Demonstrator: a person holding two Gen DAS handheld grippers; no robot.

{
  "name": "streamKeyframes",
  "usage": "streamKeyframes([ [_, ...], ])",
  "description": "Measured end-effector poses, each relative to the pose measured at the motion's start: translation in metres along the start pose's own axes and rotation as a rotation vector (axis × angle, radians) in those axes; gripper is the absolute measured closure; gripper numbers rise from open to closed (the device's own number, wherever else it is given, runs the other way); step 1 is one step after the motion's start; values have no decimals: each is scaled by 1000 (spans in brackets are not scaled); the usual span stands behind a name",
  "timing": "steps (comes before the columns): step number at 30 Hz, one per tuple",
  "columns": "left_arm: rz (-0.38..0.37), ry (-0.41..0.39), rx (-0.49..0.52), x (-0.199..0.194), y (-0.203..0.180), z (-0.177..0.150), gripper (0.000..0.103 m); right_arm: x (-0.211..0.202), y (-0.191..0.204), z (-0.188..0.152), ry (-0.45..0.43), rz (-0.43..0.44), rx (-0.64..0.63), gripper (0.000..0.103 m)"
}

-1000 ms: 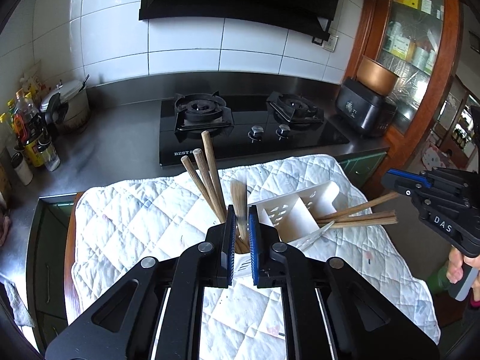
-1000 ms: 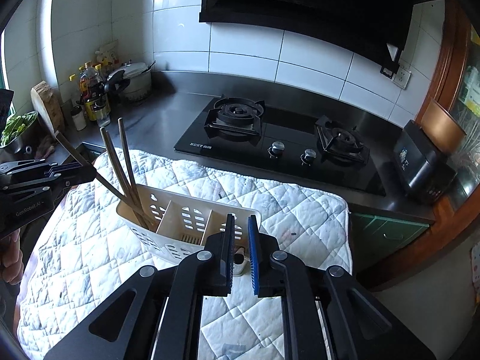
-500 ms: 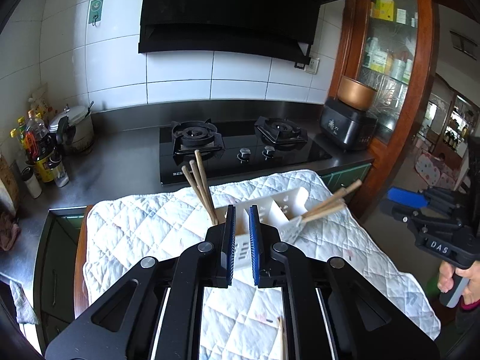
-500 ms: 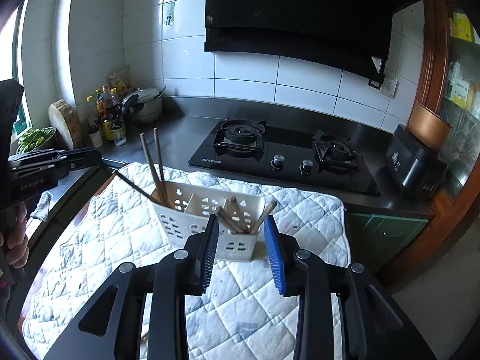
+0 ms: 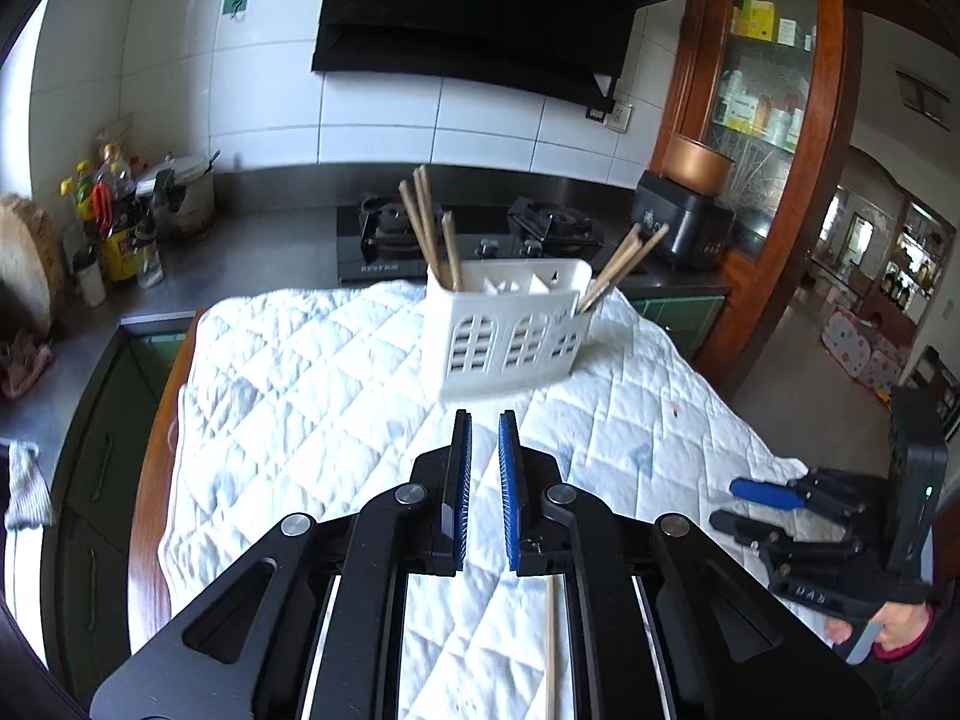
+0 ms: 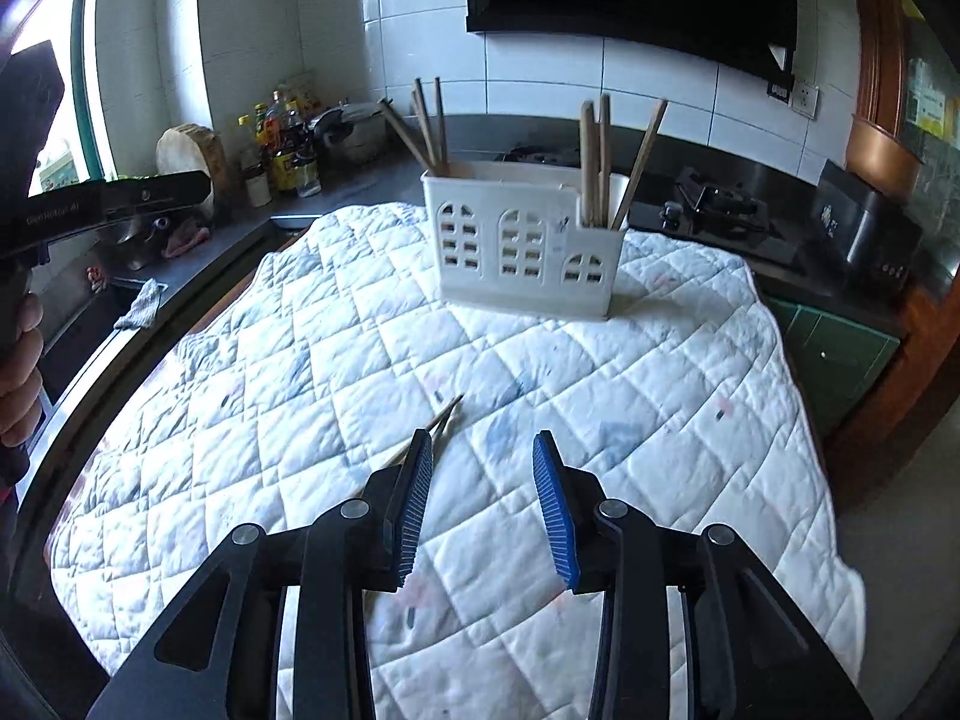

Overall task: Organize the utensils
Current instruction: 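Move both grippers down to the last two chopsticks on the quilt, then close the right gripper on a chopstick while the left gripper grasps the other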

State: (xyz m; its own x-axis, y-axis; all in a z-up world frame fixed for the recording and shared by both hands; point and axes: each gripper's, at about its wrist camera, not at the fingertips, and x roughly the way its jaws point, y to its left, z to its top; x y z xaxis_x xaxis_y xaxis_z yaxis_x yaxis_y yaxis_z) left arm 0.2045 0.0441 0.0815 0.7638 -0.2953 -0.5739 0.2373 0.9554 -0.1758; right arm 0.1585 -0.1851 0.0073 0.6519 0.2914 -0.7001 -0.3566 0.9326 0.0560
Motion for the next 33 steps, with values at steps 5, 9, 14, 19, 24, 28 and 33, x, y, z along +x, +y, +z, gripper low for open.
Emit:
streamKeyframes([
  [5,18,7,-68,-8,19,-40,62,10,26,-41,30,21,31,69],
  [9,35,25,-116,-11,34,-64,62,23,44,-63,51,30,43,70],
  [14,80,41,-147,-15,47,-89,62,39,56,-76,78,47,87,77],
  [19,100,59,-156,-15,48,-106,62,52,57,-85,94,20,124,83],
  [24,97,88,-168,-5,45,-120,62,61,57,-88,110,8,146,84],
  [28,73,113,-159,4,37,-132,62,62,60,-89,102,-34,128,89],
  [33,24,167,-117,20,15,-147,64,61,57,-90,100,-39,143,94],
])
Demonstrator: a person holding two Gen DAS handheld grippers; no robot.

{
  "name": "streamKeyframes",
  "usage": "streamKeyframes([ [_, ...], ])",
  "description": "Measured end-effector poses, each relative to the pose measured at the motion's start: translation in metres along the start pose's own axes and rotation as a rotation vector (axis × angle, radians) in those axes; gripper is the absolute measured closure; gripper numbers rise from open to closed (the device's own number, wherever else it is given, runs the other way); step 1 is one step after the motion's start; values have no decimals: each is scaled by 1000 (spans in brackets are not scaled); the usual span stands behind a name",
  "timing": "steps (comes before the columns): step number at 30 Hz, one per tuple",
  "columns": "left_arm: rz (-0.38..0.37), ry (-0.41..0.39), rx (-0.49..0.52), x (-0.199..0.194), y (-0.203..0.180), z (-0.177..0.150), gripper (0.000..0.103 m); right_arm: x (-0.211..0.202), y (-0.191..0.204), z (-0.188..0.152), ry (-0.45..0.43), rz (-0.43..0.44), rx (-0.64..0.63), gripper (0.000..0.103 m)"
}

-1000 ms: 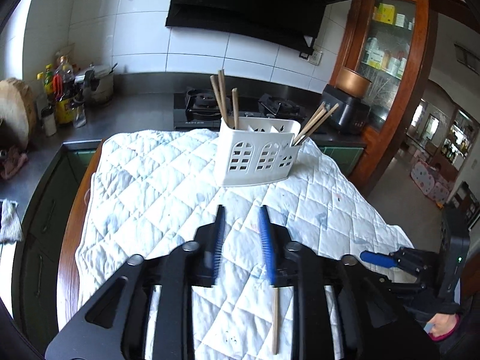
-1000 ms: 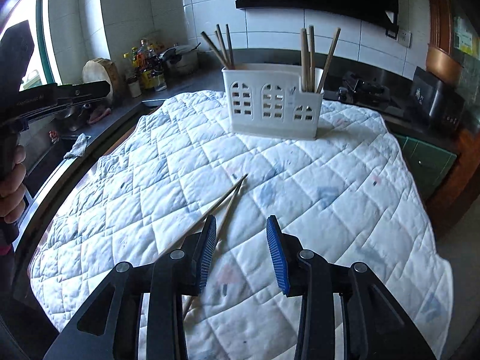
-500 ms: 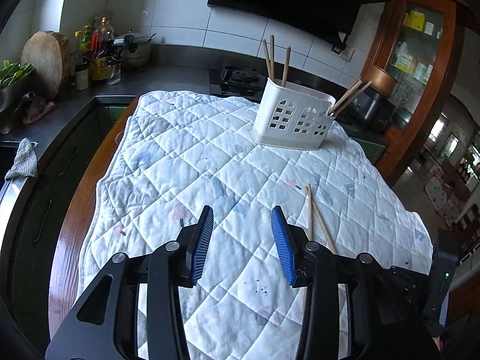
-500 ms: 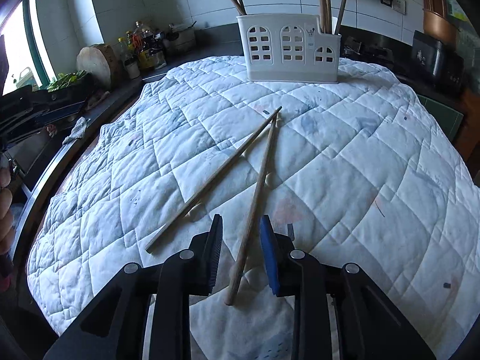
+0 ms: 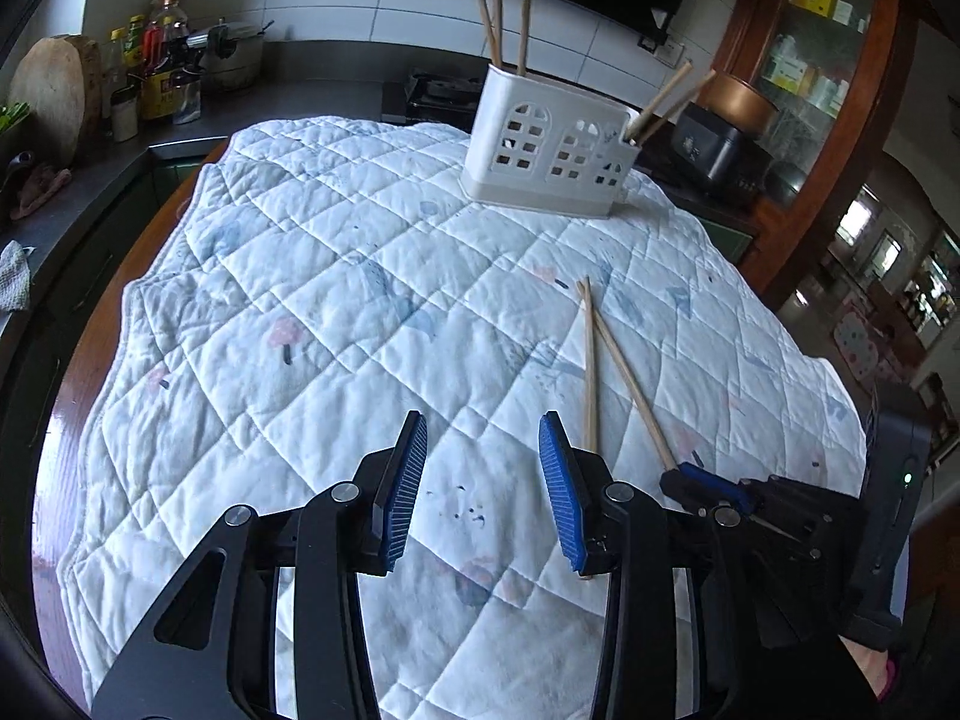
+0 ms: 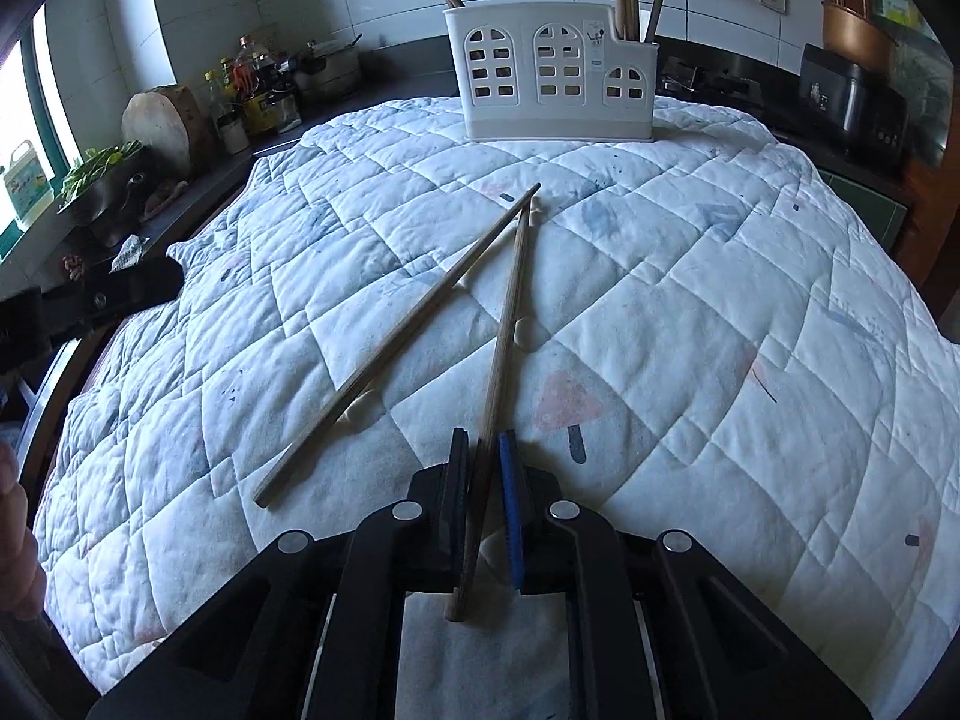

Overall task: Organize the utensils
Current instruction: 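Close the right gripper on a chopstick while the left gripper grasps the other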

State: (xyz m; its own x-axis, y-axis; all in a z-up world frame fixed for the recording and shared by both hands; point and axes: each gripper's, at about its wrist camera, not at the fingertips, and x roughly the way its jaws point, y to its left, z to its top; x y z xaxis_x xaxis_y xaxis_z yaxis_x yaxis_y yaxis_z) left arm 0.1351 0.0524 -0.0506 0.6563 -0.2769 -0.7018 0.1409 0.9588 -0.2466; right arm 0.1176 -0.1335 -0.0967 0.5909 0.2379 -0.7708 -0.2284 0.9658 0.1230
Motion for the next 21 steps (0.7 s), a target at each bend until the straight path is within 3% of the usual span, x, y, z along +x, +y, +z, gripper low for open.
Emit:
streamKeyframes([
  [10,-96,76,45,33,-33,-22,65,-5,-8,0,-10,3,22,95],
  [21,-92,106,57,54,-44,-28,66,-12,-20,-2,-25,4,42,96],
])
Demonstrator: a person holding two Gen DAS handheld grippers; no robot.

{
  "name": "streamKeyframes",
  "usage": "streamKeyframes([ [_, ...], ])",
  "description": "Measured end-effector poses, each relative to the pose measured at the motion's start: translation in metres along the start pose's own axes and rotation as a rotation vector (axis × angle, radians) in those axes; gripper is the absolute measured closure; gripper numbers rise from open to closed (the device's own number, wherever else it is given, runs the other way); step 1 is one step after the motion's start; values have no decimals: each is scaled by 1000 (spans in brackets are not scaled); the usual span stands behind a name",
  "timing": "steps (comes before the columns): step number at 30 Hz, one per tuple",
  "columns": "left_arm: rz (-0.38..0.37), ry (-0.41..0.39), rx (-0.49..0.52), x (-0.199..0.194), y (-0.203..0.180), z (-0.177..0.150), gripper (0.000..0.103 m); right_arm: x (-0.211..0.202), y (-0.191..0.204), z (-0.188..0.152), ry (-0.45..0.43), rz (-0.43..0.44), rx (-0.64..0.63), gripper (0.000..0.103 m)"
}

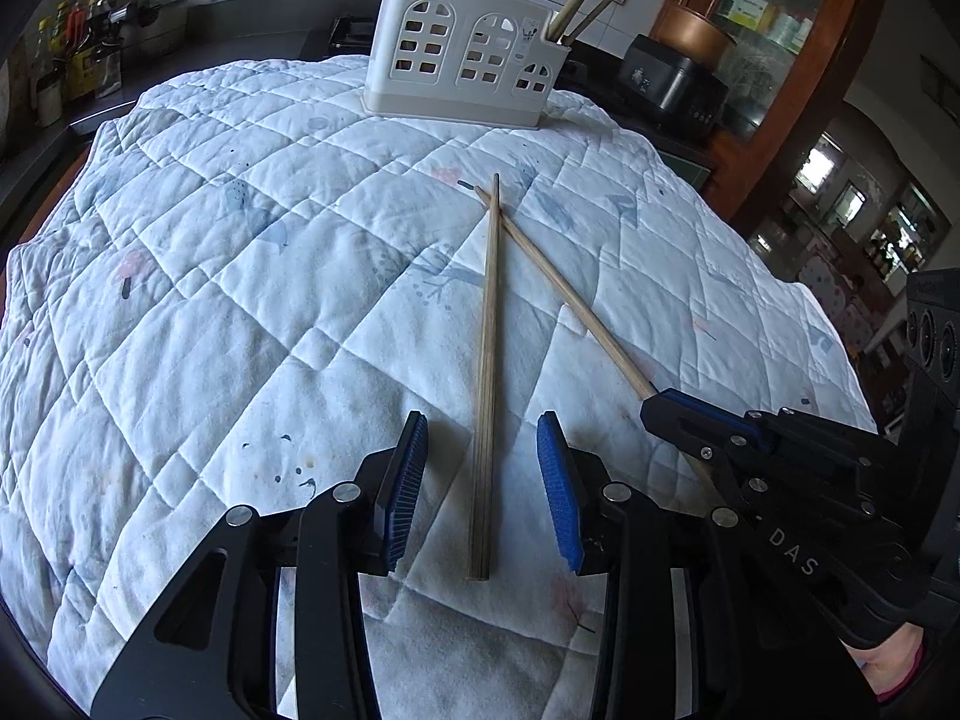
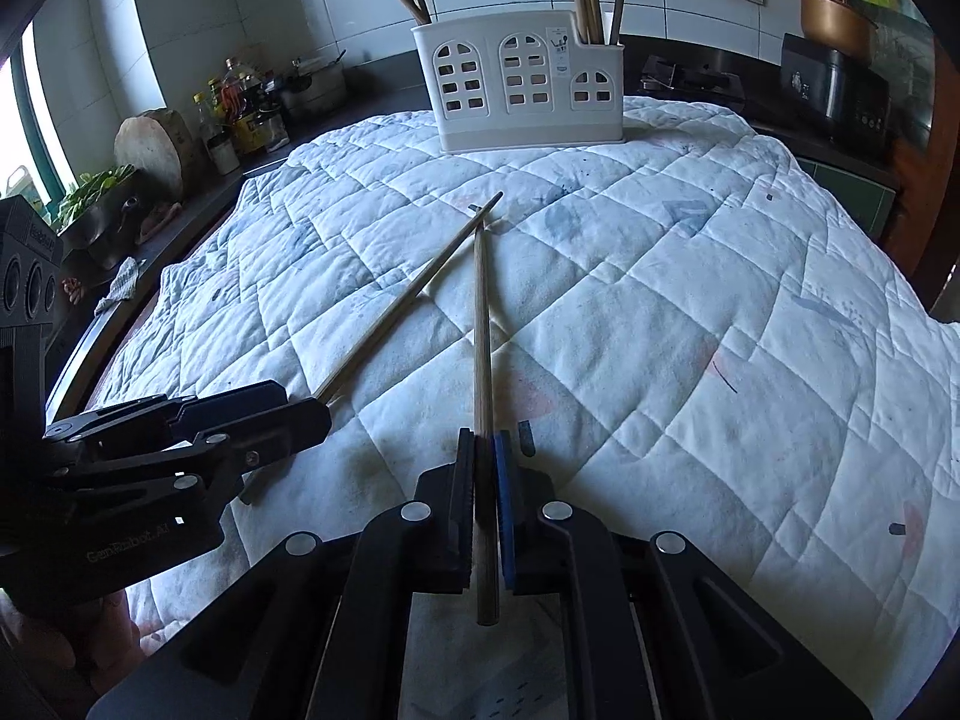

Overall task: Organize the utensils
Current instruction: 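Close the right gripper on a chopstick while the left gripper grasps the other, then lift both chopsticks upright and carry them over the white holder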

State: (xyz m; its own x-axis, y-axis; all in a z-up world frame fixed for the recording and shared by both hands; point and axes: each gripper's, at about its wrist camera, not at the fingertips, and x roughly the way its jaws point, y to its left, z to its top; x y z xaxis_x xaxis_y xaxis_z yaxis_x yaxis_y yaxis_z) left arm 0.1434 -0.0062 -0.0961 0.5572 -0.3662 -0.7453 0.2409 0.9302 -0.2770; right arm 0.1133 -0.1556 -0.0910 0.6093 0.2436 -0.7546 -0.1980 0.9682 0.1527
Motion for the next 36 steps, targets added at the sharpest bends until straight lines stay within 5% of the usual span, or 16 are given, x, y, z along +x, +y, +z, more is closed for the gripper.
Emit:
streamKeyframes([
  [2,-5,5,2,3,0,1,77,-2,-2,0,-5,-2,3,96],
  [15,166,-3,81,9,-18,1,95,-18,-11,2,-39,-10,7,96],
  [30,25,-182,63,-54,-18,38,97,-82,-14,46,-207,-34,-90,96],
  [36,19,-197,93,-62,-18,57,97,-96,-16,85,-207,37,-131,96],
])
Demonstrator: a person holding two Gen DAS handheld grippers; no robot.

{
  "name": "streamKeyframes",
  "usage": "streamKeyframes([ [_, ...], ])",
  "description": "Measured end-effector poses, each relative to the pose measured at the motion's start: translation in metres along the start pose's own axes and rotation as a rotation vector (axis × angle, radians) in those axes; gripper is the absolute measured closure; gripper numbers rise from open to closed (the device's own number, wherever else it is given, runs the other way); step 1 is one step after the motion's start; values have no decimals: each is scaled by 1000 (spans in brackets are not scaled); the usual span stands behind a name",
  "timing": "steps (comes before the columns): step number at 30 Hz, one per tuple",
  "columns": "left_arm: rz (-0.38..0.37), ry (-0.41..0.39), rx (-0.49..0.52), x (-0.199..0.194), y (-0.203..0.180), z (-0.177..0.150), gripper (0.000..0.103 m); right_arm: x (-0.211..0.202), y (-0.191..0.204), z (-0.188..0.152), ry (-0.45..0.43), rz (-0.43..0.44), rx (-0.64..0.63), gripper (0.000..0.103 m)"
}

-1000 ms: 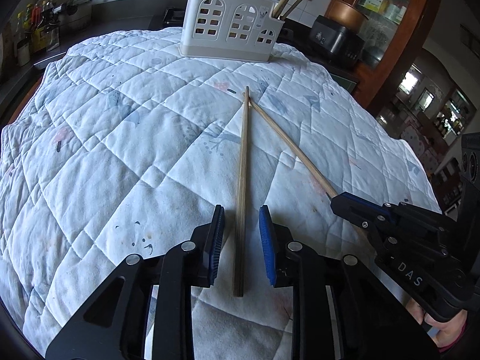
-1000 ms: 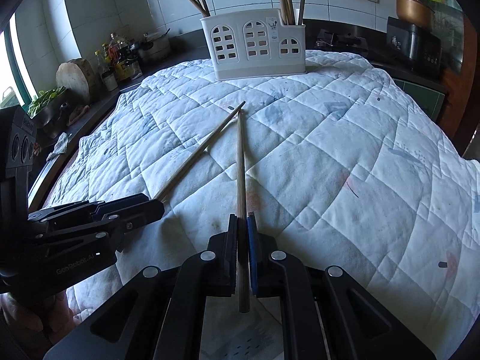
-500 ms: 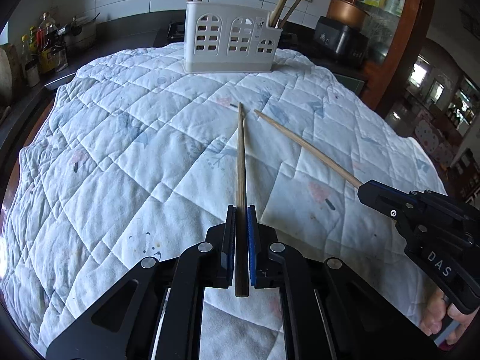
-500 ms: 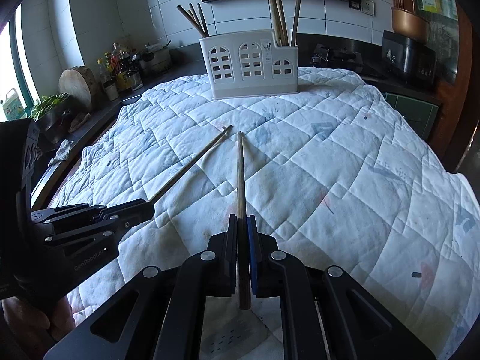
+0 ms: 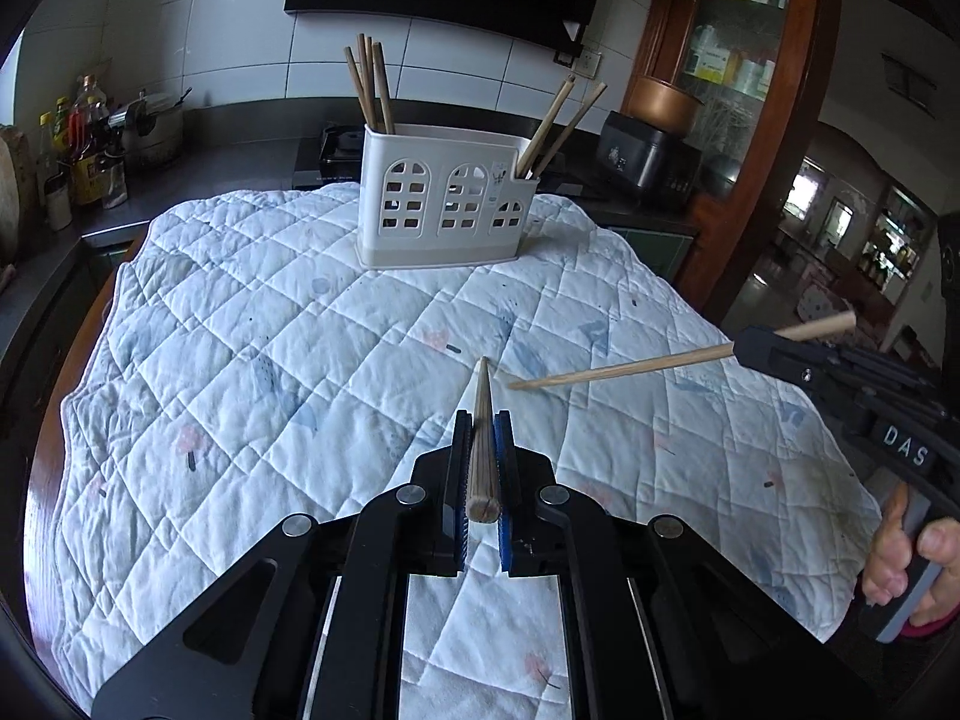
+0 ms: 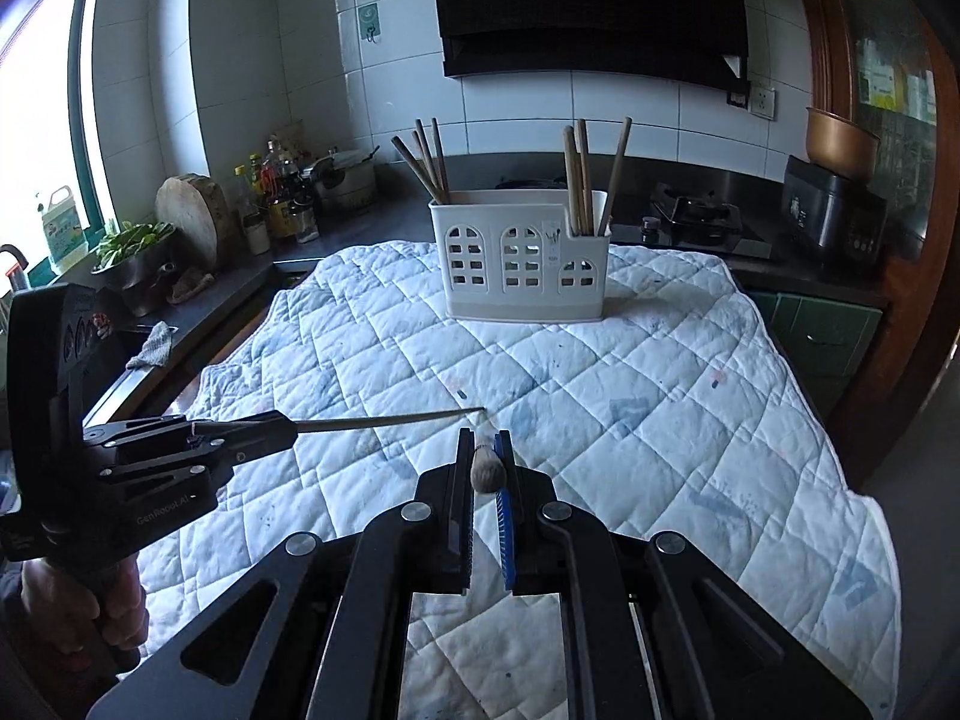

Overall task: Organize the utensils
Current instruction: 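Lift both chopsticks upright and carry them over the white holder, then lower the chopsticks into the white holder and open both grippers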

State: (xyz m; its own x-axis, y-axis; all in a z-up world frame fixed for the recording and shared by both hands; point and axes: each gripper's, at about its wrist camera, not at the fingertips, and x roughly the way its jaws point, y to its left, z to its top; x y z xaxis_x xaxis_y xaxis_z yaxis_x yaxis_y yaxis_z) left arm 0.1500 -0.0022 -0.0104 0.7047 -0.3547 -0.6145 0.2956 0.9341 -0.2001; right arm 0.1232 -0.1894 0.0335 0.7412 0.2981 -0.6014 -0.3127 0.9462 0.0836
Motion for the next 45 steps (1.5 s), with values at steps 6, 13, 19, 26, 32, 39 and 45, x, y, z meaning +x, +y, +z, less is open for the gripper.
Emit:
streamKeyframes([
  [6,-15,-15,42,-5,-1,30,97,-3,-12,56,7,12,-75,96],
  [13,-33,-20,78,-2,-3,70,97,-1,-38,128,-19,-27,-90,96],
  [19,-33,-48,100,0,1,113,97,8,-55,189,-60,-81,-97,96],
  [26,-4,-126,122,-1,4,177,97,36,-70,243,-94,-99,-79,96],
  [32,34,-216,126,1,3,233,97,67,-79,266,-107,-130,-73,96],
  [39,80,-305,93,22,8,278,97,106,-90,277,-89,-129,-68,96],
  [45,112,-307,65,55,20,290,97,137,-97,269,-52,-112,-66,96],
])
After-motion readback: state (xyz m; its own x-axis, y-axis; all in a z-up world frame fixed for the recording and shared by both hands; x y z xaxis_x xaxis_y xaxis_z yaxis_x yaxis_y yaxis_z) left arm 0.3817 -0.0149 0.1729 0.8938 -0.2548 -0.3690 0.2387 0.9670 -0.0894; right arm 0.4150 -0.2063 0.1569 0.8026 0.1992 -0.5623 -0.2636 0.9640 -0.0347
